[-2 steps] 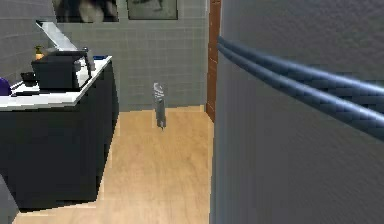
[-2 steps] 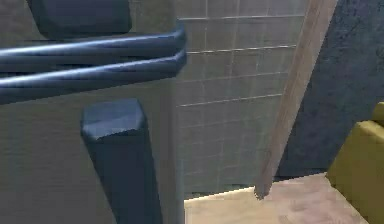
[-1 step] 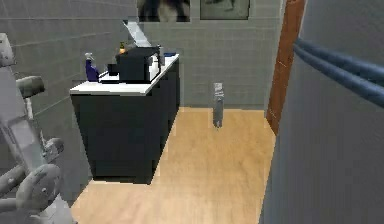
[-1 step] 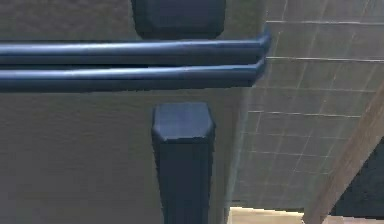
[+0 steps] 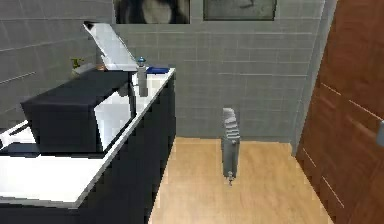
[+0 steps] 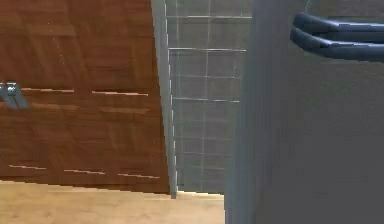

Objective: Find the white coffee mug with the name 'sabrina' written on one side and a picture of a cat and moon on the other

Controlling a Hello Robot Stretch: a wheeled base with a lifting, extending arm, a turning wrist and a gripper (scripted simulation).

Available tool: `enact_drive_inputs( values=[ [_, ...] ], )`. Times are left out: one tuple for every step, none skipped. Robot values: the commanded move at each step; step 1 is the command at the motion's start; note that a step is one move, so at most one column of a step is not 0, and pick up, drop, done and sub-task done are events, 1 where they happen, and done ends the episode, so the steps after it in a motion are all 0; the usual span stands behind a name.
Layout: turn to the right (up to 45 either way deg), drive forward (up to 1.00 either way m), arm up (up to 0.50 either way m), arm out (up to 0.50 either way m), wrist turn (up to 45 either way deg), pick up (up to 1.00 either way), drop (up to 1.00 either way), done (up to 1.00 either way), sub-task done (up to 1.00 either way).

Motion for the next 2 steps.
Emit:
enact_drive_inputs(
  values=[
    [0.0,1.0,0.0,0.0,0.0,0.0,0.0,0.0,0.0],
    [-9.0,0.0,0.0,0.0,0.0,0.0,0.0,0.0,0.0]
  ],
)
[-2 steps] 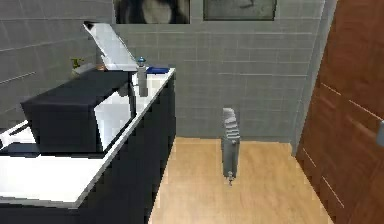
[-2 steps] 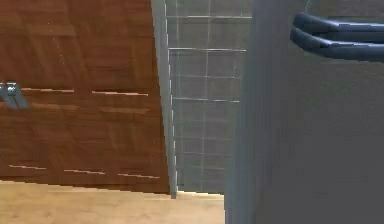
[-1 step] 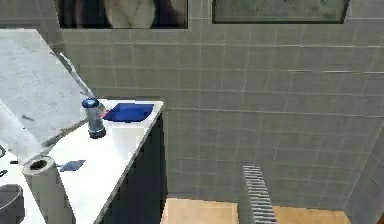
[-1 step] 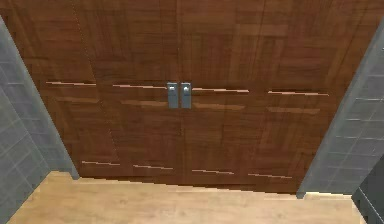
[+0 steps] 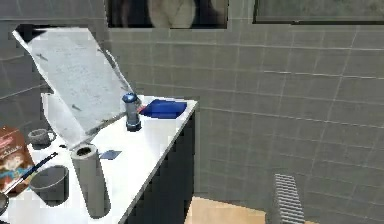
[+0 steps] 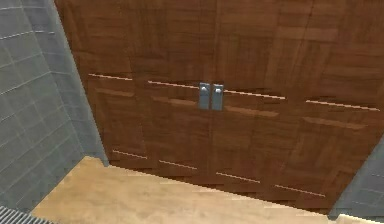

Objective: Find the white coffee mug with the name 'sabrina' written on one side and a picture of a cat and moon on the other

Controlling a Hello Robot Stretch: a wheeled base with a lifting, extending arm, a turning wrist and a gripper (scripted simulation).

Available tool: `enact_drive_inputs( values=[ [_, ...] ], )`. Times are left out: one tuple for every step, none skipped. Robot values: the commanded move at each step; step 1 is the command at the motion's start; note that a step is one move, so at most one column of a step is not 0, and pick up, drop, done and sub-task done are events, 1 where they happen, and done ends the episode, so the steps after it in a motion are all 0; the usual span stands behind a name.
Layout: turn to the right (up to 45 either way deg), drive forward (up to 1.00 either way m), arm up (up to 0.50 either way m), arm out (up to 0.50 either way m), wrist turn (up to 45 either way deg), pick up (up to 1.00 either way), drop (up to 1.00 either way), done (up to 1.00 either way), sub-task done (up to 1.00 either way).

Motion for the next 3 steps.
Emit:
enact_drive_inputs(
  values=[
    [0.0,0.15,0.0,0.0,0.0,0.0,0.0,0.0,0.0],
    [-42.0,0.0,0.0,0.0,0.0,0.0,0.0,0.0,0.0],
    [0.0,0.0,0.0,0.0,0.0,0.0,0.0,1.0,0.0]
  ],
)
